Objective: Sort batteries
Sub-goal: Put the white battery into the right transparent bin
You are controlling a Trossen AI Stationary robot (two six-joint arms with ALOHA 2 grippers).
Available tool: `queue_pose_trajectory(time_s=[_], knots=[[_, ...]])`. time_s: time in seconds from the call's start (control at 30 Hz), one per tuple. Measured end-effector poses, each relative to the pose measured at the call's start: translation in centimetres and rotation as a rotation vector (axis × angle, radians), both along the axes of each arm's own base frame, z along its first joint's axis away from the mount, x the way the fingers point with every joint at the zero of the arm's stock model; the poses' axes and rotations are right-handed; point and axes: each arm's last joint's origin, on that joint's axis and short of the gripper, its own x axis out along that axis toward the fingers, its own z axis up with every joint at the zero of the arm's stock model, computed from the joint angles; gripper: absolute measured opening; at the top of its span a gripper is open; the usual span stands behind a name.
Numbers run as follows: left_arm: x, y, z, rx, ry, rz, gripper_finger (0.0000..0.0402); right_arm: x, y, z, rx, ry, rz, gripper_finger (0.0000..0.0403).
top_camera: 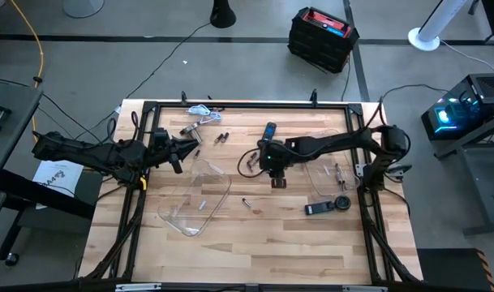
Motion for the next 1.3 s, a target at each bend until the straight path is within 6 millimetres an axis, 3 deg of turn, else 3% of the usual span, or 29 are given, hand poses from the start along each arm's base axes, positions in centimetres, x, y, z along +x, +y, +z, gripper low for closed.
queue_pose_trajectory(time_s=[0.2, 0.3, 0.47, 0.63, 0.73, 0.97, 1.3], knots=[[0.1, 0.0, -0.2, 0.004, 0.014, 0.012, 0.0065, 1.3, -0.5, -3.0, -0.071, 0.023, 0.163, 0.0142], [0.3, 0.0, -0.3, 0.004, 0.019, 0.019, 0.0065, 1.9, -0.7, -4.1, -0.122, 0.019, 0.118, 0.0142], [0.3, 0.0, -0.3, -0.017, 0.010, 0.024, 0.0065, 2.5, -0.7, -3.7, -0.090, 0.054, 0.059, 0.0142], [0.4, 0.1, -0.4, -0.009, 0.021, 0.037, 0.0065, 3.3, -0.8, -1.2, -0.106, 0.025, 0.131, 0.0142], [0.4, 0.1, -0.4, -0.008, 0.020, 0.038, 0.0065, 3.9, -2.0, -0.2, -0.125, -0.025, 0.108, 0.0142], [0.5, 0.1, -0.4, -0.008, 0.024, 0.037, 0.0065, 4.0, -5.2, -2.4, -0.079, 0.030, 0.056, 0.0142], [0.5, 0.1, -0.4, -0.007, 0.026, 0.036, 0.0065, 4.3, -3.2, -3.5, -0.011, 0.061, 0.147, 0.0142]])
